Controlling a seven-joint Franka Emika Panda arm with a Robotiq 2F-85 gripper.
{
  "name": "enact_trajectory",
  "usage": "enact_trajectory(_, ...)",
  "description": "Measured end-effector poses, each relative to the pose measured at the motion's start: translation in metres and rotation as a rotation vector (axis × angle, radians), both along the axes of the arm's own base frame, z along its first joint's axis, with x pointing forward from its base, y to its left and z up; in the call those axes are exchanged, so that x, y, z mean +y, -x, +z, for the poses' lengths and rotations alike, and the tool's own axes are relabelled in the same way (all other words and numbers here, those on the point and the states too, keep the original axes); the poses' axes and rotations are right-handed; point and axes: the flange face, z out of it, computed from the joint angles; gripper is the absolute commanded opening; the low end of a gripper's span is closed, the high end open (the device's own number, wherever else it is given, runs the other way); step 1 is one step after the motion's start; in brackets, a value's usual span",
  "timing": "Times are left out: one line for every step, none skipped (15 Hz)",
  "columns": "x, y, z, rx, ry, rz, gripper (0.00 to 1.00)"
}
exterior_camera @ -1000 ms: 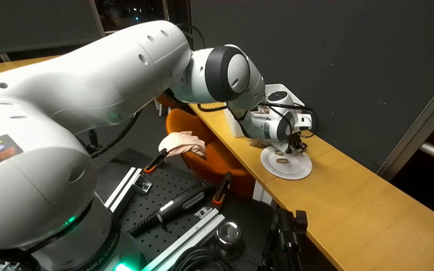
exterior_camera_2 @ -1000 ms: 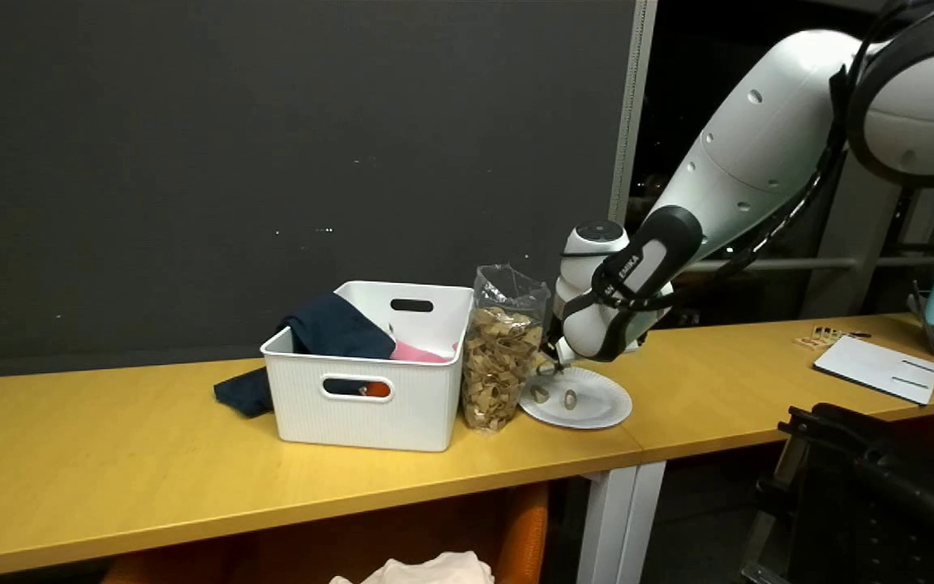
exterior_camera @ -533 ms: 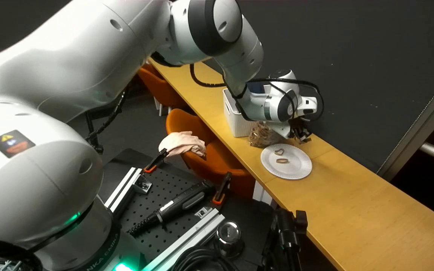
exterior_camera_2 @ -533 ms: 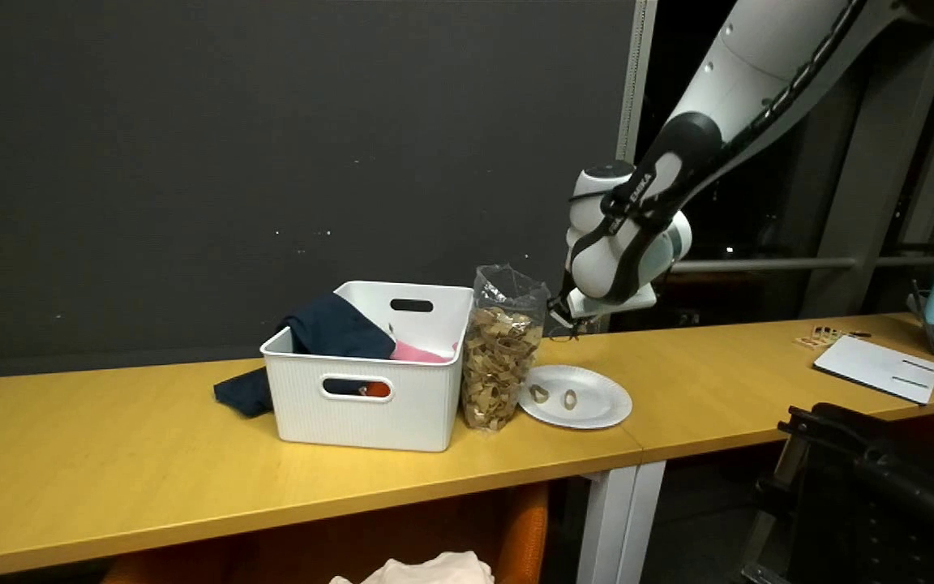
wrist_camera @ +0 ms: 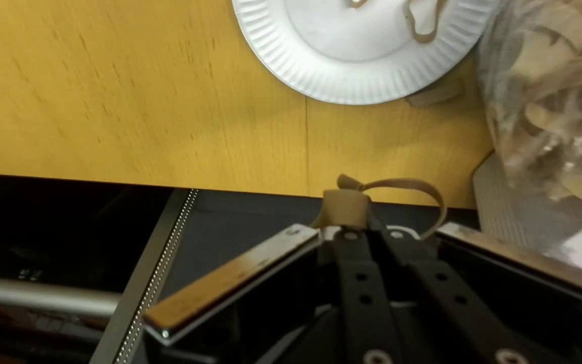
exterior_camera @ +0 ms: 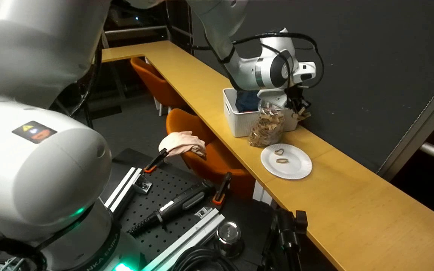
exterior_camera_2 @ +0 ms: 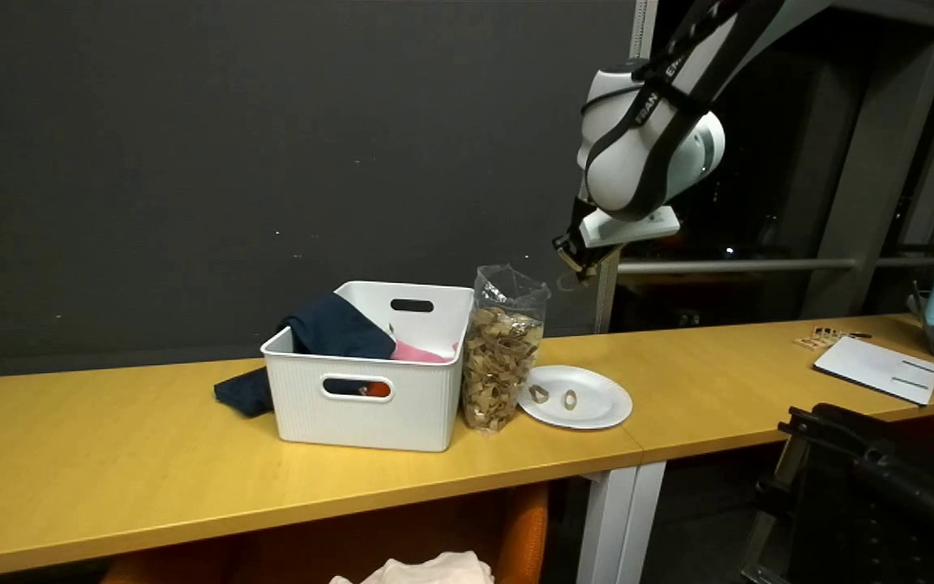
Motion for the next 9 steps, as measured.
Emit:
enact_trajectory(0.008,-0.002,0.011,-0.011,0.001,0.021,0.01)
enact_trajectory(0.017,-0.004,0.020,-0.018,0.005,0.043,0.01)
enact_trajectory(0.025,-0.007,0.027,-0.024,0.008,0.067,0.01)
enact_trajectory(0.034,-0.010,0.032,-0.026,0.010,0.097,0.01)
enact_trajectory(0.043,-0.013,0.034,-0.028,0.012,0.127,0.01)
enact_trajectory(0.053,-0.016,0.033,-0.029,0.011,0.159,0.01)
enact_trajectory(0.062,-0.018,0.031,-0.027,0.008,0.187,0.01)
enact_trajectory(0.071,-0.020,0.029,-0.025,0.004,0.212,0.01)
enact_trajectory(0.080,-0.021,0.027,-0.026,0.001,0.239,0.01)
